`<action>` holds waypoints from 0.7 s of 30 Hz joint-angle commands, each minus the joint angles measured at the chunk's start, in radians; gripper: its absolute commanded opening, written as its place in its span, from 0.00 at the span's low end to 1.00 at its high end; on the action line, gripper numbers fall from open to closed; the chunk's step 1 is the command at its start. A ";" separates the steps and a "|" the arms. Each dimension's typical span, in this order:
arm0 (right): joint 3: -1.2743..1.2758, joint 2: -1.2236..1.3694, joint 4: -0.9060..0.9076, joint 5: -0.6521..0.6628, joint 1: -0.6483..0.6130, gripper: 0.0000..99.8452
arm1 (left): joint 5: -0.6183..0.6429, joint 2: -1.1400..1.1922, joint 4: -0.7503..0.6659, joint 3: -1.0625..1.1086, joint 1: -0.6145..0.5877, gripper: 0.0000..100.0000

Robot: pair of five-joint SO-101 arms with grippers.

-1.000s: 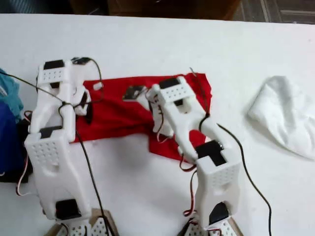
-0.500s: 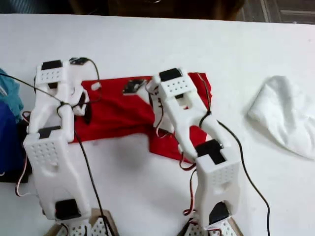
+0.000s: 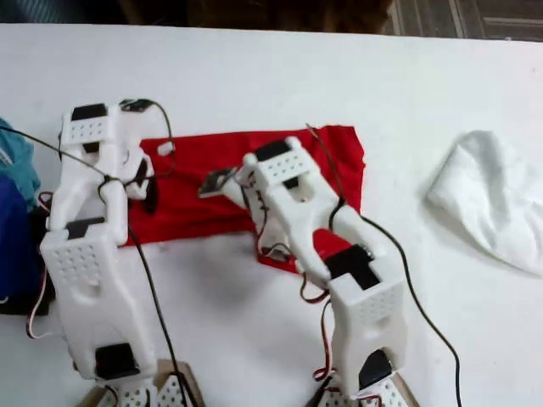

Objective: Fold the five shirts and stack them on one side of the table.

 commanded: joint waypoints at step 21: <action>0.084 -0.137 -0.067 0.002 -0.007 0.02 | -0.078 -0.020 0.055 -0.005 -0.063 0.18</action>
